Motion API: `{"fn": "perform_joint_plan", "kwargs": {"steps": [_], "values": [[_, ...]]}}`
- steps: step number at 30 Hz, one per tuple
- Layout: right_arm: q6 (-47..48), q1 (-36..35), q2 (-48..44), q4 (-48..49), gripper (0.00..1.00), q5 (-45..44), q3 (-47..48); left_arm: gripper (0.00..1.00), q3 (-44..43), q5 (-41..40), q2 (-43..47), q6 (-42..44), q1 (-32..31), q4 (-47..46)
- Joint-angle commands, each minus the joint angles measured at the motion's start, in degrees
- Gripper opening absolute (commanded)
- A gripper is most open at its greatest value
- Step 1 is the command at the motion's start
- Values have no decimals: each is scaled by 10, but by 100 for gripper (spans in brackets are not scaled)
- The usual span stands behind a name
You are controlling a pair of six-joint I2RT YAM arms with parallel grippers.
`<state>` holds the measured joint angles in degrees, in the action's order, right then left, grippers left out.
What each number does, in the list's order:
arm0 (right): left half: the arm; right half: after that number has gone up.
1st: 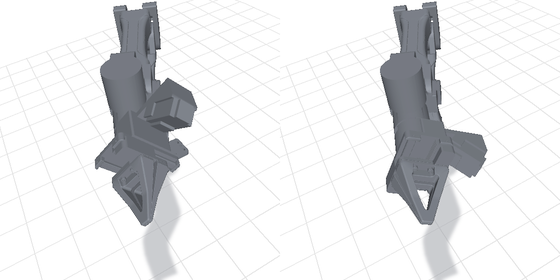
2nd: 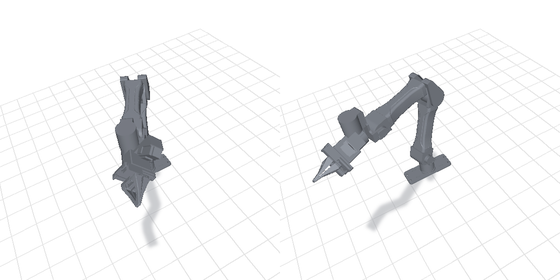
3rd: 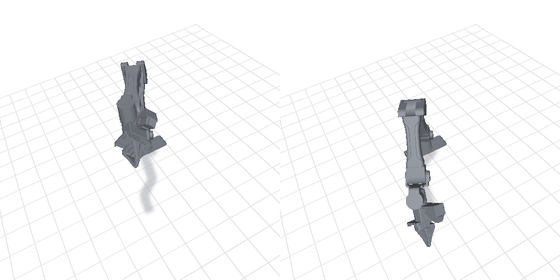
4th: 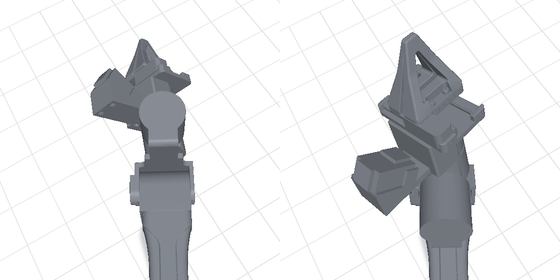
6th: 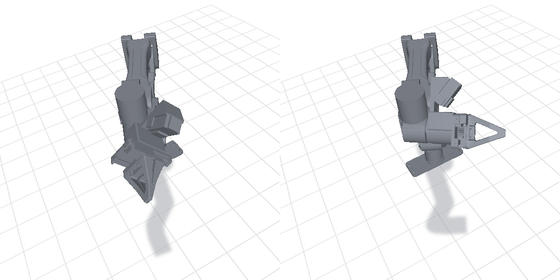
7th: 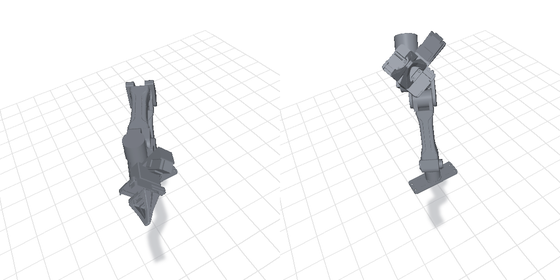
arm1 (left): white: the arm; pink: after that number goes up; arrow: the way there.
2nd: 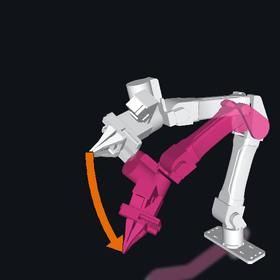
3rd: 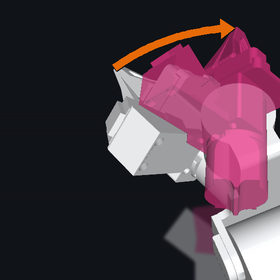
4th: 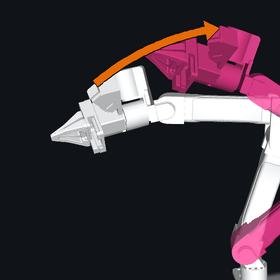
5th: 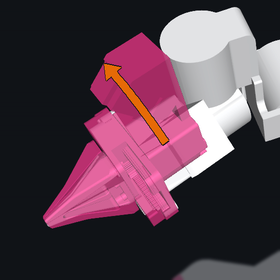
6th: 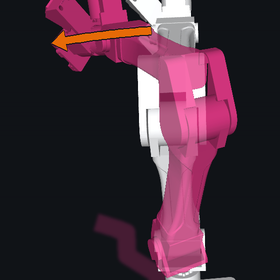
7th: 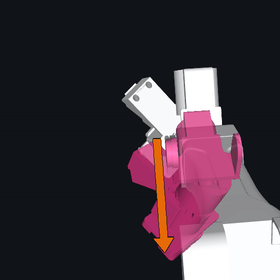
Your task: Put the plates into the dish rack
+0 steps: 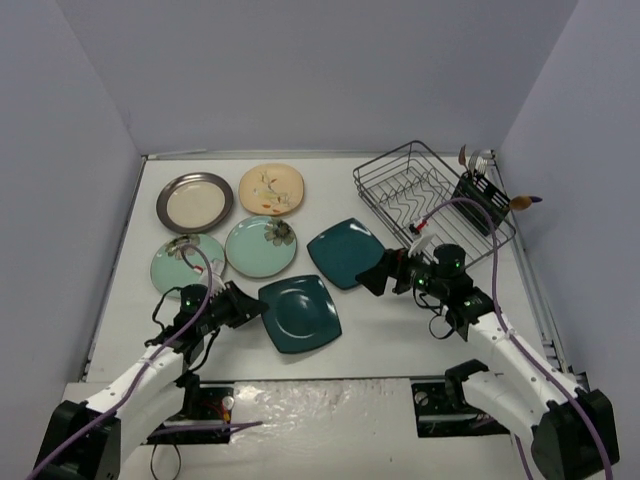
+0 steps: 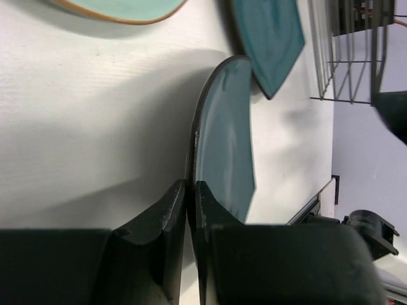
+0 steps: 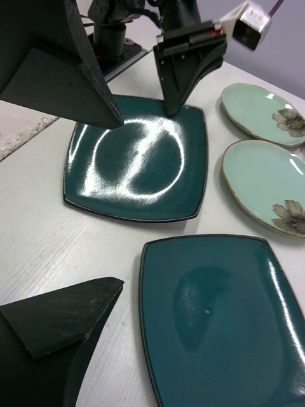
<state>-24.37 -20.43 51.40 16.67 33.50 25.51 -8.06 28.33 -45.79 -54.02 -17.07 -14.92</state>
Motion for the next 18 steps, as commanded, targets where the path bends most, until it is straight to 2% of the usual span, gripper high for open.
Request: {"fn": "perform_joint_plan", "kwargs": {"steps": [1,11,18], "values": [[-30,-17,30,99,100,31,-8,0,-53,18,69,-22,-3,35],[-27,-31,101,173,100,58,-20,0,-67,62,83,-79,-3,-34],[-25,-32,142,207,100,81,-18,0,-93,69,118,-93,-3,-26]]}}
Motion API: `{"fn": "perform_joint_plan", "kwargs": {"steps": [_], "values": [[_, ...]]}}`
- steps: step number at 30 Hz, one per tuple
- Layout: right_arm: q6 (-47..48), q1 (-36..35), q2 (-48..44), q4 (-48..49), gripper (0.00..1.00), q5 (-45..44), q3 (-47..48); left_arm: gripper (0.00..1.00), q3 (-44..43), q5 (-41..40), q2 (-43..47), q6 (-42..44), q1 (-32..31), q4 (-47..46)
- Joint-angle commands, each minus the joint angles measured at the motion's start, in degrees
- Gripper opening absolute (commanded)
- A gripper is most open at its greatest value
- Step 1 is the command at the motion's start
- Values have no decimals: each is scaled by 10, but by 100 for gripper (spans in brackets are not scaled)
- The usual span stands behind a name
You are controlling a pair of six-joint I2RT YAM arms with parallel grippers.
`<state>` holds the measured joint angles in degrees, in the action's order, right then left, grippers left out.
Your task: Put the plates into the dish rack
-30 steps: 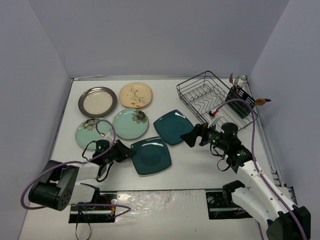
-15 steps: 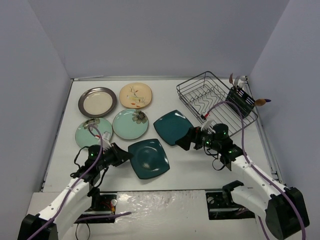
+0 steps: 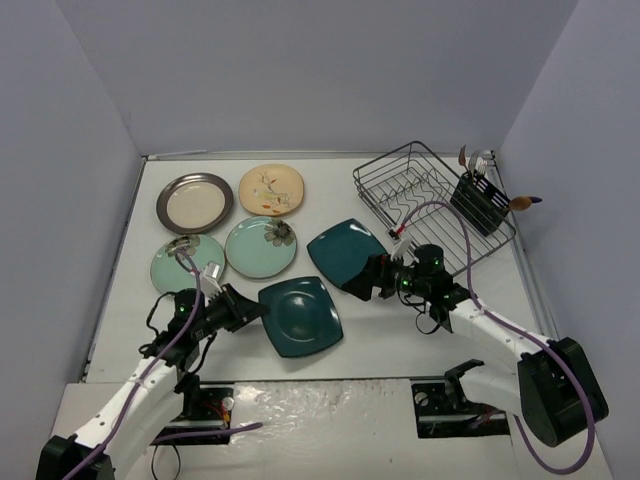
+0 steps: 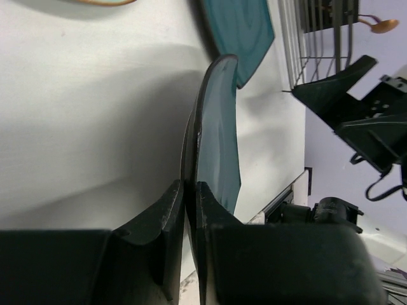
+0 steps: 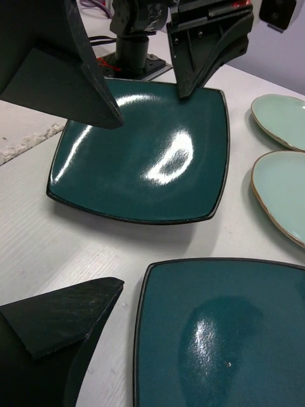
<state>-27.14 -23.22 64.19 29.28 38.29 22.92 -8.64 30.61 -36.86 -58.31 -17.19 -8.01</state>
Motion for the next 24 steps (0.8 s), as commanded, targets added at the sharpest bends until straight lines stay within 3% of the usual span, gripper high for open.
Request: {"fn": "perform_joint_plan", "kwargs": {"steps": [1,7,24], "values": [[2,-4,18,85,100,36,9,0,-89,47,32,-52,-2,-96],[-8,-13,52,118,100,72,29,0,-92,63,40,-89,-2,-158],[-36,-66,123,178,95,162,92,0,-132,75,42,-104,-2,-182]]}}
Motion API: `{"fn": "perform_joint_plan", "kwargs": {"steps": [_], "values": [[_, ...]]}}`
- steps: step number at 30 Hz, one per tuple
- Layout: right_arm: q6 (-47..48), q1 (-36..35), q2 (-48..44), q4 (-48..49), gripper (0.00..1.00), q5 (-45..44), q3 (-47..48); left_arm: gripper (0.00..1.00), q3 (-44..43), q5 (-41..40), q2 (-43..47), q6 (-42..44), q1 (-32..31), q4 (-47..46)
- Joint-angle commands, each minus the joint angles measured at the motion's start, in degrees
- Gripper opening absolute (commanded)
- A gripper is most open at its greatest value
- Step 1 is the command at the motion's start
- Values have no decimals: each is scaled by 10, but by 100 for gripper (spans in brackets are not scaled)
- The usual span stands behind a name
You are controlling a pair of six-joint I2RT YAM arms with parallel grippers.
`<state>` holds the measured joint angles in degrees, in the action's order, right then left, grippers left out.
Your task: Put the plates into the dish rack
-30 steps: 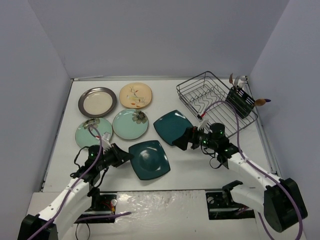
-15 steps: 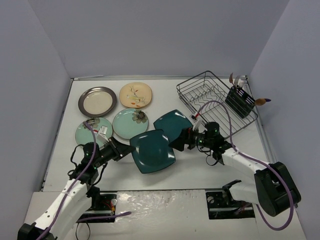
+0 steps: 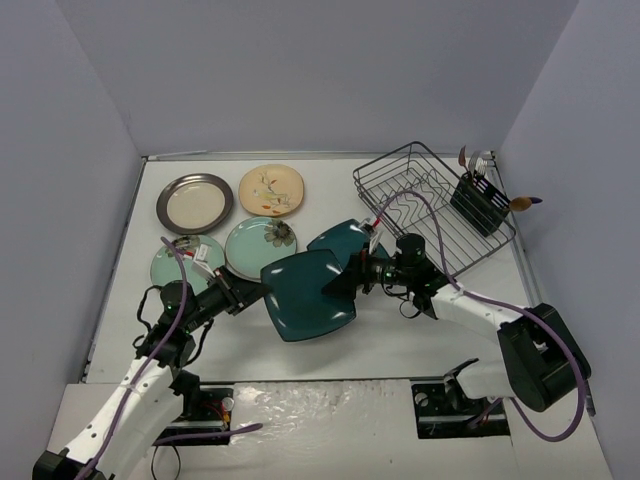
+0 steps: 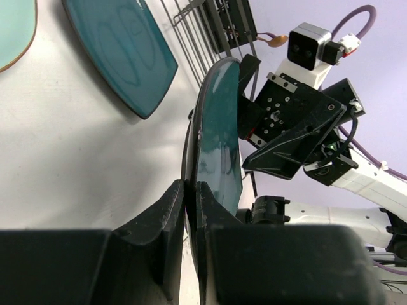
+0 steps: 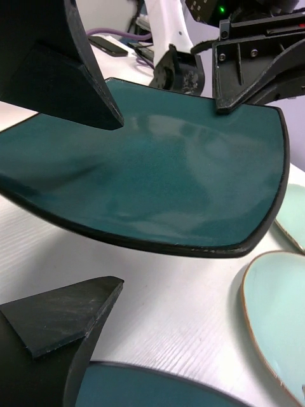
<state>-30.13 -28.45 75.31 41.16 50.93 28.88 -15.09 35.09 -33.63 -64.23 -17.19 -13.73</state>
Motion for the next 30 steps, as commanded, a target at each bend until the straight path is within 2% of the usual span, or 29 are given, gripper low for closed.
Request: {"fn": "perform_joint_plan", "kwargs": {"steps": [1,7,15,16,18,22,24,26,30], "values": [[-9,-16,16,61,94,39,34,0,-67,31,11,-46,-2,-126],[-21,-20,12,74,81,55,31,0,-67,28,15,-35,-2,-119],[-43,-20,-7,88,41,68,32,0,-57,23,8,-28,-2,-131],[-45,-20,-9,88,40,69,32,0,-56,23,8,-28,-2,-131],[-46,-20,-16,86,27,69,32,0,-54,21,8,-23,-2,-128],[-43,-16,-35,72,14,63,36,0,-49,17,9,-11,-2,-118],[-39,-15,-46,58,5,56,40,0,-41,14,8,-9,-1,-118],[-32,-13,-59,36,1,49,48,0,-37,12,6,-6,-1,-116],[6,-11,-85,-26,0,23,74,0,-35,6,-1,17,-2,-96]]}}
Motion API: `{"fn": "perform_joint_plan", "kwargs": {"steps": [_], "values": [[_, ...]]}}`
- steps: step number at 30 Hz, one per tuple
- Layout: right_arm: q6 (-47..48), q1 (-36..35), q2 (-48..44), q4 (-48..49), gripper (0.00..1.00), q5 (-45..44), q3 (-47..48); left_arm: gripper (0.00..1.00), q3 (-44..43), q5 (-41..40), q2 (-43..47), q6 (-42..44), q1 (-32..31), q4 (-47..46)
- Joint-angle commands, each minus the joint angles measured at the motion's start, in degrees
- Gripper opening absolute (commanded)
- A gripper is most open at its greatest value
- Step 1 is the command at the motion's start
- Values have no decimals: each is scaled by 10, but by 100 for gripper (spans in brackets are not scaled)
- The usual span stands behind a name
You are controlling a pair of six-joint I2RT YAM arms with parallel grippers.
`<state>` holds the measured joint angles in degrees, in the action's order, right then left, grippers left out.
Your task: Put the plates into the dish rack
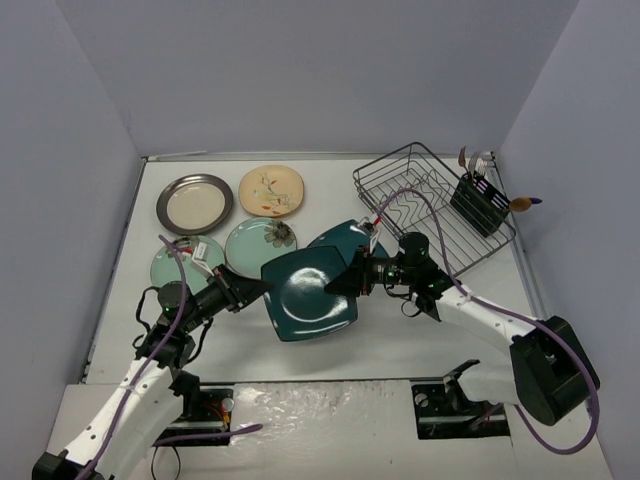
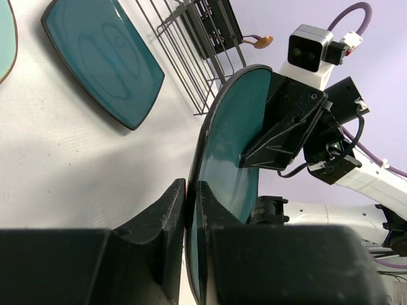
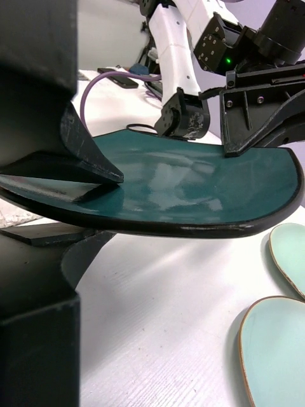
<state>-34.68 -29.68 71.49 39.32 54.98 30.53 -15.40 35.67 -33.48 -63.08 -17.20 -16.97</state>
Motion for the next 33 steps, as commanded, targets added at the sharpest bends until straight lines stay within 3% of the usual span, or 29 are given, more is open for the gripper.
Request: {"fn": "perform_joint_plan", "kwargs": {"steps": [1,6,11,13,16,19,22,26,28,33], "values": [[65,1,-50,-29,0,-26,68,0,-34,-2,-4,14,-1,-52],[126,2,-72,-151,0,-67,124,9,-60,-23,-9,64,-1,42],[155,2,-77,-200,0,-96,156,19,-93,-44,-11,102,-1,104],[168,1,-81,-216,0,-118,164,29,-105,-52,-11,118,-1,123],[188,2,-86,-244,0,-142,179,31,-123,-64,-18,138,-1,159],[208,2,-89,-270,0,-165,205,40,-141,-79,-23,157,-1,200],[260,2,-97,-328,0,-225,249,68,-184,-121,-24,194,-1,265],[334,11,-86,-402,0,-313,346,91,-269,-191,-41,273,-1,379],[378,18,-69,-437,0,-350,408,97,-317,-240,-55,319,-1,438],[461,79,-1,-502,0,-419,551,97,-401,-379,-80,405,-1,529]]}}
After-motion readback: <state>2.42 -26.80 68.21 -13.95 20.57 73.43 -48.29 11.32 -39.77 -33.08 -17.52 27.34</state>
